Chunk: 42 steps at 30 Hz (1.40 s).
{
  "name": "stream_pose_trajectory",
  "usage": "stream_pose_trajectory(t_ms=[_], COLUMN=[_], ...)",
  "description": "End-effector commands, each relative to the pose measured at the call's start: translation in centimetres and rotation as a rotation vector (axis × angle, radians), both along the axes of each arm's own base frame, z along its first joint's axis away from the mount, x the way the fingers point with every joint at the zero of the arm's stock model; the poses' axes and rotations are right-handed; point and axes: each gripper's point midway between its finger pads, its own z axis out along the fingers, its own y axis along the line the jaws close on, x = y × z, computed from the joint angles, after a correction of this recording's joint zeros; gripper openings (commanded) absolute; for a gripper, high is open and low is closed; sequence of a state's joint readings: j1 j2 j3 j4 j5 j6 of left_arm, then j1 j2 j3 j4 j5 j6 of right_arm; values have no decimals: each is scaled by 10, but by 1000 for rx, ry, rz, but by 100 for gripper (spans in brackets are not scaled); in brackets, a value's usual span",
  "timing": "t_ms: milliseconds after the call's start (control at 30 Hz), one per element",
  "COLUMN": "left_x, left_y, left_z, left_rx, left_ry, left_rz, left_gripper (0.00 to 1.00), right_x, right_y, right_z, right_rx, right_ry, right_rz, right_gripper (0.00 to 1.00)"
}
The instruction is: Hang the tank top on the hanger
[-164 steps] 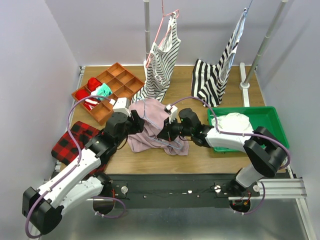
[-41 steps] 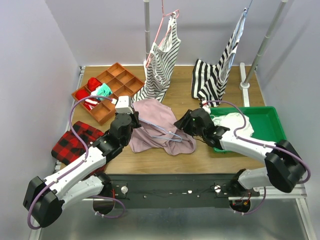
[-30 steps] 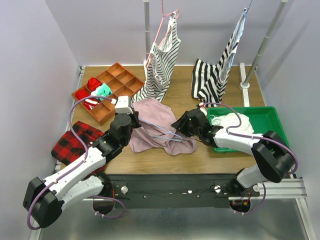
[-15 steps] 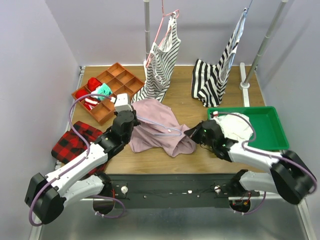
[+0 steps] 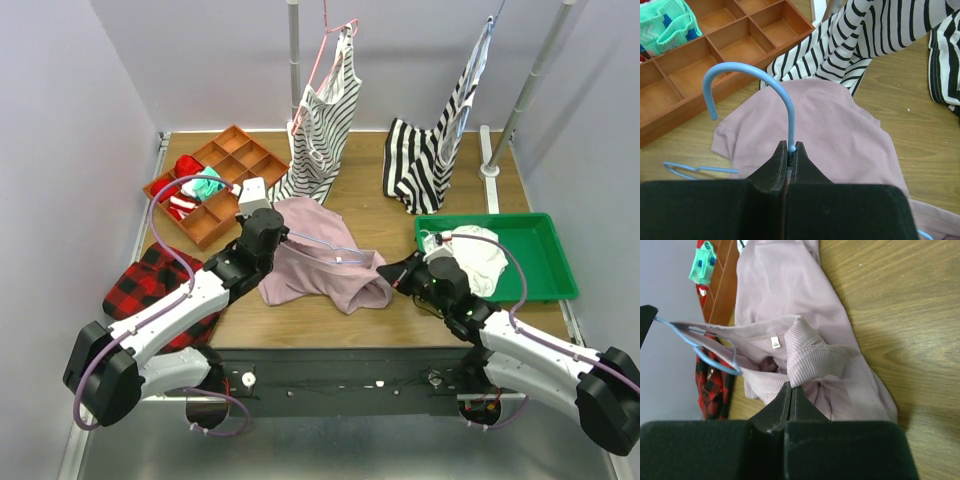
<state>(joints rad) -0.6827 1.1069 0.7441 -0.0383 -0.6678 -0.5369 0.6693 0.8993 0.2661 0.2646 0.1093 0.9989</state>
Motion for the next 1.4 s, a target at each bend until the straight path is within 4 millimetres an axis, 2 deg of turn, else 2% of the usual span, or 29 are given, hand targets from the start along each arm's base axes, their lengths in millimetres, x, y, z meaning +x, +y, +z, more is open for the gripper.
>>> stream_pose_trajectory(t_ms=[0, 167, 200, 400, 433, 467, 533, 567, 600, 733, 767, 867, 933, 1000, 1033, 1167, 1233, 1367], left_x=[9, 12, 12, 12, 13, 13, 14, 14, 14, 14, 14, 12, 10, 9, 9, 4, 3, 2], left_y=[6, 3, 3, 0, -1, -1, -4, -5, -6, -14, -17, -24, -30, -34, -36, -48, -51, -59], left_z=[7, 1, 1, 1, 2, 2, 5, 5, 6, 18, 24, 37, 42, 46, 46, 53, 60, 86], left_rx=[18, 34, 37, 40, 38, 38, 37, 36, 33, 7, 3, -2, -3, 8, 18, 11, 18, 38], left_ry=[-3, 18, 18, 18, 17, 17, 14, 14, 13, -5, -15, -34, -34, -34, -31, -46, -58, -91], left_rz=[69, 66, 64, 44, 43, 40, 29, 25, 19, -12, -26, -59, -95, -104, -104, -134, -143, -153], left_gripper=[0, 0, 0, 0, 0, 0, 0, 0, 0, 0, 0, 0, 0, 0, 0, 0, 0, 0], right_x=[-6, -1, 2, 10, 11, 13, 14, 13, 12, 7, 8, 12, 16, 17, 19, 20, 18, 15], right_y=[1, 0, 2, 9, 13, 18, 28, 37, 41, 62, 62, 59, 59, 59, 60, 59, 59, 58], right_z=[9, 33, 45, 74, 74, 84, 82, 92, 91, 94, 89, 95, 106, 109, 118, 129, 128, 138], right_rx=[-6, -23, -19, -45, -58, -51, -63, -41, -38, -40, -58, -103, -129, -148, -149, -164, -175, -168], right_ry=[-54, -114, -136, -204, -207, -222, -208, -227, -222, -231, -220, -240, -270, -263, -284, -304, -301, -317], right_rz=[46, 48, 48, 79, 102, 118, 166, 207, 230, 352, 361, 358, 359, 363, 363, 362, 377, 385], right_gripper=[1, 1, 1, 1, 1, 1, 1, 1, 1, 1, 1, 1, 1, 1, 1, 1, 1, 1])
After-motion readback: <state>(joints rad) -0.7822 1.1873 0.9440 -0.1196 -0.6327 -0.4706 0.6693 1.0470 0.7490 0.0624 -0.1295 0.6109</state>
